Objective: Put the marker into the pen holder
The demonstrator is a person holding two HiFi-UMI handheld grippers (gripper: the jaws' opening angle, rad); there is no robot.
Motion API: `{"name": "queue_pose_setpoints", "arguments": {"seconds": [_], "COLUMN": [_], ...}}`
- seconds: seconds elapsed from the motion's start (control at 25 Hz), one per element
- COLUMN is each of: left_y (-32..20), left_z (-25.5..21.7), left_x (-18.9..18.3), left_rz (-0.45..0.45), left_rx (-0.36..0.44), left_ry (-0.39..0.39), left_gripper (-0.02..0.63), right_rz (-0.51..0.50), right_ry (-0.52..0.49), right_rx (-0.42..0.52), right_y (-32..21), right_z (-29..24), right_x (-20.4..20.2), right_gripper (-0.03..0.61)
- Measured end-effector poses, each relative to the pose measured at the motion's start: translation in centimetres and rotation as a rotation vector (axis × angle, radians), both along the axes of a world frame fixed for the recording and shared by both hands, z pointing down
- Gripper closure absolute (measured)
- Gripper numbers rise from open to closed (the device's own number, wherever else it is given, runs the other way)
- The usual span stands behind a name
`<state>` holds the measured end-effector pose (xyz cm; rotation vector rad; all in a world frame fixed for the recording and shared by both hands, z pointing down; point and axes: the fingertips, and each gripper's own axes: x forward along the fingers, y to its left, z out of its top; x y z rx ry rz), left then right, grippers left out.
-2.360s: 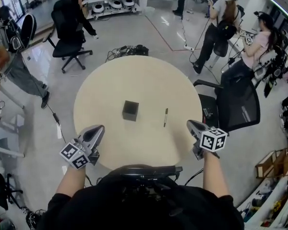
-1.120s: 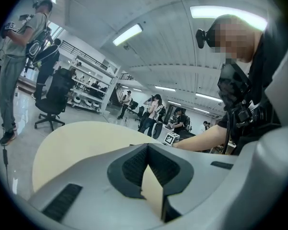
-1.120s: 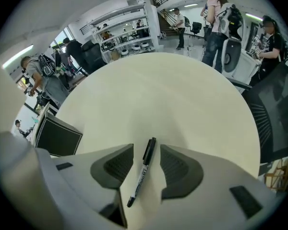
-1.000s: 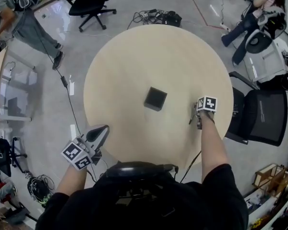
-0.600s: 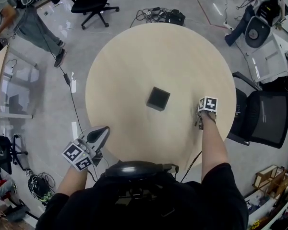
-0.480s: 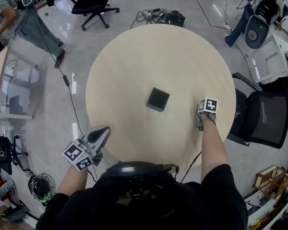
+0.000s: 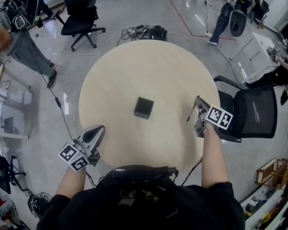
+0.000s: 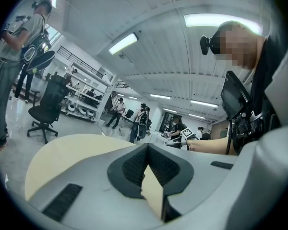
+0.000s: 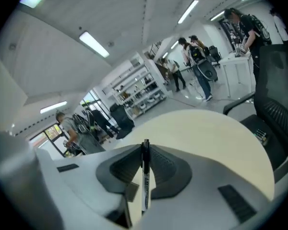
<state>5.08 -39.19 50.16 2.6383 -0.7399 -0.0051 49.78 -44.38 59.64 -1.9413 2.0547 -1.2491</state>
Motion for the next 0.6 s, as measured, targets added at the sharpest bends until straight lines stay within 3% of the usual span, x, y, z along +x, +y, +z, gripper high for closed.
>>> {"name": "queue_pose_setpoints", "arguments": {"seconds": [0.24, 0.48, 0.6], "left_y": [-1.4, -1.1, -1.0], "left_z": [-5.3, -9.0, -9.9], "left_x": [0.8, 0.5, 0.8], "left_rz": [0.022, 0.034, 0.037], "left_rx": [0.081, 0.145, 0.16], "left_ry": [0.081, 0.114, 0.119], "left_gripper": [0.612, 0.612, 0.612], "right_rz": [-0.052, -0.065, -0.082], "right_ry": [-0.037, -0.005, 0.021], "right_rx": [0.482, 0.802, 0.906], "right_y": [3.8, 10.7, 12.8], "right_z": [-18.2, -28.8, -32.1], "right_x": [-1.5, -2.6, -3.1], "right_gripper": [0.518, 0.518, 0.518]}}
